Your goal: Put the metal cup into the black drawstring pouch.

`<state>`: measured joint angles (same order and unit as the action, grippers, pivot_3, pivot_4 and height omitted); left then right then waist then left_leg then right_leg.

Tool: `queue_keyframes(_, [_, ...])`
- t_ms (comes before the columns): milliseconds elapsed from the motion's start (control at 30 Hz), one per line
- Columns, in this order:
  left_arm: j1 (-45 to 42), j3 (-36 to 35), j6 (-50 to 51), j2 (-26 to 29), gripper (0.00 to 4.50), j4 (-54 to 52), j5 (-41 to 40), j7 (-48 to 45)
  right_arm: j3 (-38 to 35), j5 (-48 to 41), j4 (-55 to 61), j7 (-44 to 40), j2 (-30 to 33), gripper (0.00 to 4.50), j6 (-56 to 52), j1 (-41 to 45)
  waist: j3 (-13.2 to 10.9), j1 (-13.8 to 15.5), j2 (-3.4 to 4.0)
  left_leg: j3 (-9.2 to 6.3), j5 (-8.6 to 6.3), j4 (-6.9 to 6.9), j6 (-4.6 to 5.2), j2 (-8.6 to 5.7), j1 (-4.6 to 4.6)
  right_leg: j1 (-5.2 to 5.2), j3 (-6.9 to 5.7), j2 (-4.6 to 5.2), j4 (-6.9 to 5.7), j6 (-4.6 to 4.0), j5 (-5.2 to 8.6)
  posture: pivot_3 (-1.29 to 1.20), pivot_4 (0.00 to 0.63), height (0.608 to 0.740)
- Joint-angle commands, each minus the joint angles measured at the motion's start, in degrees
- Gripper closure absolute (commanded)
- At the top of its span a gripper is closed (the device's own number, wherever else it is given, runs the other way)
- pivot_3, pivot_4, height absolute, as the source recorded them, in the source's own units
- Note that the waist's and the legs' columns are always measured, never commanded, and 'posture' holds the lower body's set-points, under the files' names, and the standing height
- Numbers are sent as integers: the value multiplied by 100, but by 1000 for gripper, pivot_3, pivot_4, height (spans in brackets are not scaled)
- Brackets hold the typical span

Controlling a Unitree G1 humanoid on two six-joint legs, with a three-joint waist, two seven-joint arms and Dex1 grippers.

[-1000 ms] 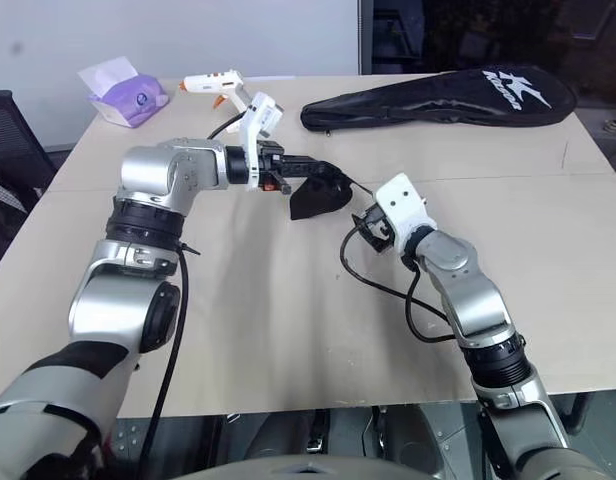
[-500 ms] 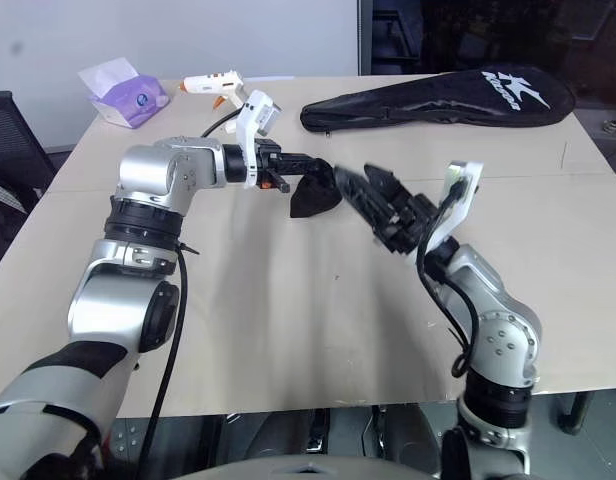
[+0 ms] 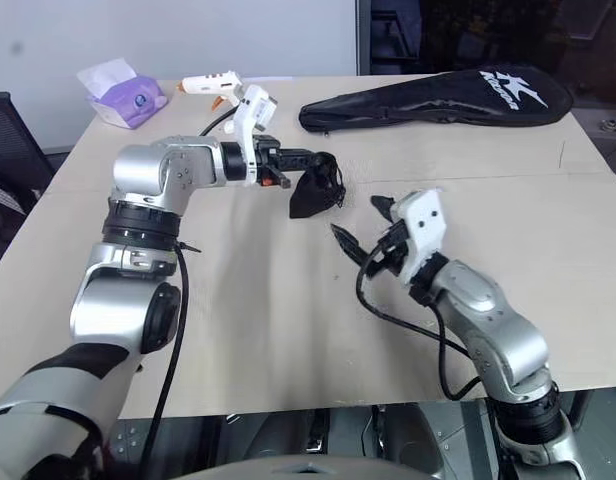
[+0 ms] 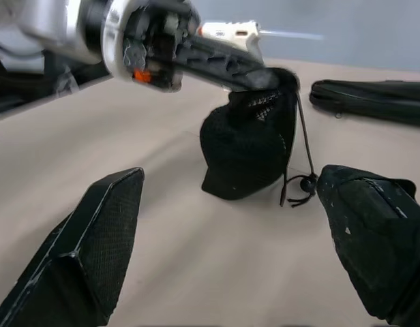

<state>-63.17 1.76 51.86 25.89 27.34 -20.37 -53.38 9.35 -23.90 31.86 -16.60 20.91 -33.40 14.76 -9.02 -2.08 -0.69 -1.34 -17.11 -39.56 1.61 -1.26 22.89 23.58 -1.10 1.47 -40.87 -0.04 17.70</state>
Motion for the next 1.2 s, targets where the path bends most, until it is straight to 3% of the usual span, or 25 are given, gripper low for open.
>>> queue_keyframes(33, [21, -118, 46, 137, 4500, -371, -117, -55, 59, 468, -341, 77, 14, 194, 134, 243, 0, 2, -1, 0, 0, -2, 0, 0, 0, 0, 0, 0, 0, 0, 0, 0, 150, 740])
queue_keyframes(567, [-156, 173, -358, 710, 4500, -534, 7, -951, 306, 1703, -3826, 19, -1154, 194, 1255, 2095, 0, -32, 0, 1, 1, -1, -1, 2, -4, 2, 3, -4, -6, -1, 0, 0, 150, 740])
queue_keyframes(667, [-204, 193, -441, 724, 4500, -428, 70, -928, 186, 1514, -3981, -193, -1398, 194, 1246, 2216, 0, -45, 0, 1, 1, -1, -1, 3, -4, 3, 3, -5, -8, -1, 0, 0, 150, 740])
queue_keyframes(967, [-433, 162, -510, 782, 4500, -78, 111, -917, 325, 1174, -2840, -1036, -1068, 194, 377, 1476, 0, -33, 0, -2, 1, -1, -1, 2, 0, 3, 2, -3, -5, -1, 0, 0, 150, 740])
queue_keyframes(1200, [-441, 200, -536, 857, 4500, -132, 122, -954, 160, 1733, -4818, -453, -1668, 194, 1395, 2417, 0, -119, 0, 2, 3, -5, -3, 4, -11, 4, 8, -9, -22, -8, -4, 0, 150, 740])
